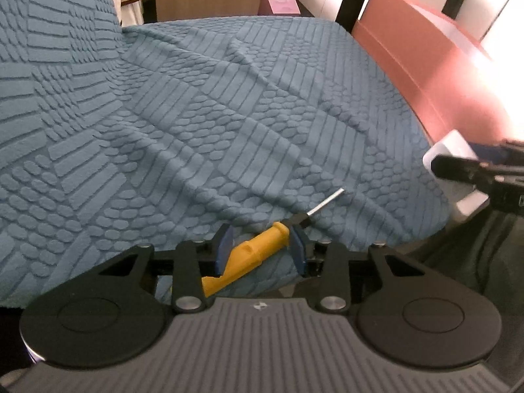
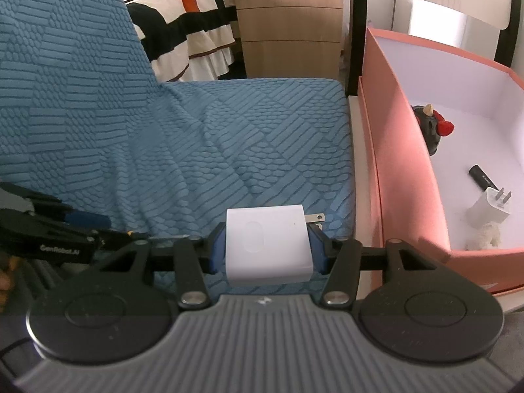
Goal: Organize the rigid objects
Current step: 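Lift screwdriver in left tool while right tool holds white charger above cushion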
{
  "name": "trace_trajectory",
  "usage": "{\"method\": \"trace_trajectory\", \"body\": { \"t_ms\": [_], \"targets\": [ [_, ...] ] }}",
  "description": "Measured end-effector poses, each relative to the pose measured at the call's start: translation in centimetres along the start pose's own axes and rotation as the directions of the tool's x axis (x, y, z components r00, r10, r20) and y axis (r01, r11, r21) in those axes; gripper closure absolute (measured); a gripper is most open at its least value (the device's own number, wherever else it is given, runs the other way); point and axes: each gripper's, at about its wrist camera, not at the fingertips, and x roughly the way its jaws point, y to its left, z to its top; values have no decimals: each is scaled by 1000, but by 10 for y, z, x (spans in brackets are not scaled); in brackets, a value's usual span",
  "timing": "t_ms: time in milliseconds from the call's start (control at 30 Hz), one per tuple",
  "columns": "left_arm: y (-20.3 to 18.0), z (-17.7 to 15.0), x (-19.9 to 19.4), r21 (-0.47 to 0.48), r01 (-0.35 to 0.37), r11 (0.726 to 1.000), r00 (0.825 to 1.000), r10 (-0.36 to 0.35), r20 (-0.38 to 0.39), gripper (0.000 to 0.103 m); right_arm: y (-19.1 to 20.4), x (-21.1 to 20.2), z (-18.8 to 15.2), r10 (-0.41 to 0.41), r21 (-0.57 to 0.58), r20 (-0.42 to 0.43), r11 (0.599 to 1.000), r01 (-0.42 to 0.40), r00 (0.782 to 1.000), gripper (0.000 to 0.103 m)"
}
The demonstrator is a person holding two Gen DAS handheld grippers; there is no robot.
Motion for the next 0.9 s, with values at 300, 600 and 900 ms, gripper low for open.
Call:
{"method": "trace_trajectory", "body": {
  "t_ms": [300, 600, 900],
  "targets": [
    [2, 11, 12, -180, 11, 984, 995, 7, 101, 81, 1, 2, -1, 10, 8, -2, 1000, -10, 1000, 49],
    [-7, 0, -5, -147, 29, 989, 992, -10, 125, 67, -3, 2, 0, 1, 5, -3, 1000, -1, 1000, 49],
    [-6, -10, -2, -88, -21, 996, 999, 24, 31, 60, -2, 1, -2, 11, 8, -4, 1000, -11, 1000, 49]
  ]
}}
